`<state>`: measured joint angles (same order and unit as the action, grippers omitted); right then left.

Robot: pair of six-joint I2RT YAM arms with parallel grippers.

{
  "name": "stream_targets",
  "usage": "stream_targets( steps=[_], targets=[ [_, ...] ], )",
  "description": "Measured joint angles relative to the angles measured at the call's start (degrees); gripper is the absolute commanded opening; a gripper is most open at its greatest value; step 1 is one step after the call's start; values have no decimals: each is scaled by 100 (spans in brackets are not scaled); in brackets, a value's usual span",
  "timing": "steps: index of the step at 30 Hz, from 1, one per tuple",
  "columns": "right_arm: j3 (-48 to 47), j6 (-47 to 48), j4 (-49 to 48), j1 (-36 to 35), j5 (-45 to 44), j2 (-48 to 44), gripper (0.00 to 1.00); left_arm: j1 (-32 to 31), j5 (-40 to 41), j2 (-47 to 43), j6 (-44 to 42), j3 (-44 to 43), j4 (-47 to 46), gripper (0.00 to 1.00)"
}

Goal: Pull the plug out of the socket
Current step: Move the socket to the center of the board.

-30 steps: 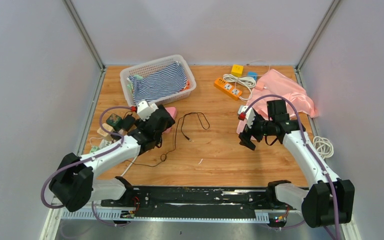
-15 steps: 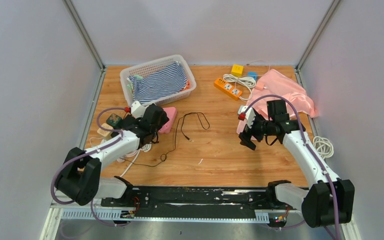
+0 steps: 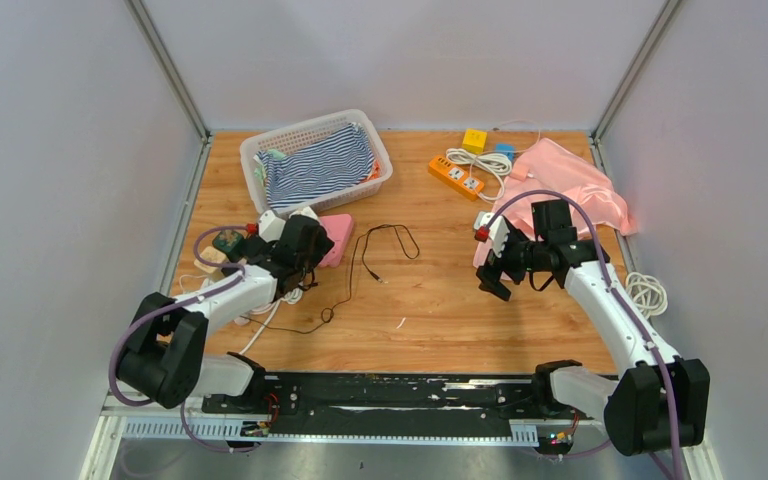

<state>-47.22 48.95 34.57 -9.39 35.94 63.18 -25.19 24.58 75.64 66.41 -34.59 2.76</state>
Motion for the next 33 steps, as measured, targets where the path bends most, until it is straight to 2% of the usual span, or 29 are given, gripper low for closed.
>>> stream_targets(
  steps=[21, 33],
  targets=[
    [-13, 22, 17, -83, 2, -105, 100, 188, -396, 463, 354, 42, -260, 72],
    [-13, 24, 22, -98, 2, -105, 100, 188, -651, 540, 216, -59, -319, 52]
  ],
)
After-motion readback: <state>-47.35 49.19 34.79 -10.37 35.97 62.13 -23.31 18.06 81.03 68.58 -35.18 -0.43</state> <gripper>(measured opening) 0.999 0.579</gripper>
